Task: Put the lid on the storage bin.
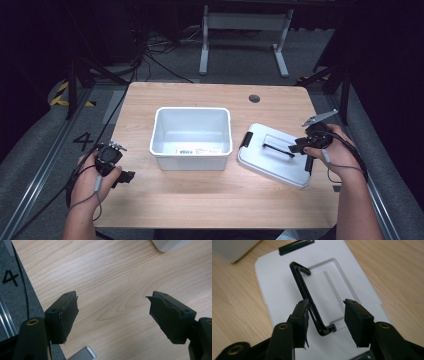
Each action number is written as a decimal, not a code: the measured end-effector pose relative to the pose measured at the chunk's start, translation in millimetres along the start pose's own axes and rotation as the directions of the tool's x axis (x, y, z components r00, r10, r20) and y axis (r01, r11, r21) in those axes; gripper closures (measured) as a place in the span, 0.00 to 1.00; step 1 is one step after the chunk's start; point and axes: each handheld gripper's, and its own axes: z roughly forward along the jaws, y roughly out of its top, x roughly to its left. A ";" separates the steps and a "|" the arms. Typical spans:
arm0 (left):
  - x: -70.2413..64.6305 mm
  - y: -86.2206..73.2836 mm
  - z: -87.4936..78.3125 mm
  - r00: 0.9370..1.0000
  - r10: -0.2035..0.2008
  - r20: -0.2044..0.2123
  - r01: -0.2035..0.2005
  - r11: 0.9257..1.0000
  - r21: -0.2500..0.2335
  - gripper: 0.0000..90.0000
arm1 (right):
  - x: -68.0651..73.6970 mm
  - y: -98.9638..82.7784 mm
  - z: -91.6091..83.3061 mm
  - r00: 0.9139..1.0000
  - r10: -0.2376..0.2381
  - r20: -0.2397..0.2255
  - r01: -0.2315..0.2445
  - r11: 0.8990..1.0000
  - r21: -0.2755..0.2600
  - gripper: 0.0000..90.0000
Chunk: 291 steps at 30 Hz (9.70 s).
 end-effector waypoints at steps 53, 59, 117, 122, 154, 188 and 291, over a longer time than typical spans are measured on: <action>-6.3 2.2 0.8 0.999 0.012 0.038 -0.011 1.000 -0.014 0.25 | 7.0 31.8 50.5 0.937 -0.347 -0.029 0.344 0.911 0.228 0.93; -7.4 3.4 2.8 0.999 0.020 0.047 -0.020 1.000 -0.009 0.25 | 5.5 36.0 28.4 0.948 -0.317 -0.032 0.317 0.929 0.190 0.93; -4.7 14.2 -2.4 0.990 0.087 0.110 -0.082 0.995 -0.049 0.21 | 122.7 209.1 -47.5 0.801 -0.593 -0.080 0.591 0.805 -0.048 0.93; -4.6 13.7 -0.6 0.990 0.085 0.113 -0.081 0.996 -0.042 0.21 | 137.2 222.5 -37.5 0.775 -0.622 -0.106 0.621 0.782 -0.050 0.93; 0.0 5.7 -3.6 0.991 0.072 0.109 -0.067 0.996 -0.054 0.21 | 185.6 259.0 35.2 0.683 -0.706 -0.187 0.697 0.707 -0.119 0.93; 0.7 8.1 -1.0 0.990 0.076 0.115 -0.070 0.996 -0.050 0.21 | 188.8 241.3 70.8 0.659 -0.724 -0.203 0.725 0.684 -0.084 0.93; -0.6 2.3 -2.2 0.993 0.079 0.093 -0.071 0.994 -0.085 0.21 | 30.8 15.2 33.8 0.993 -0.114 0.005 0.114 0.993 -0.004 0.40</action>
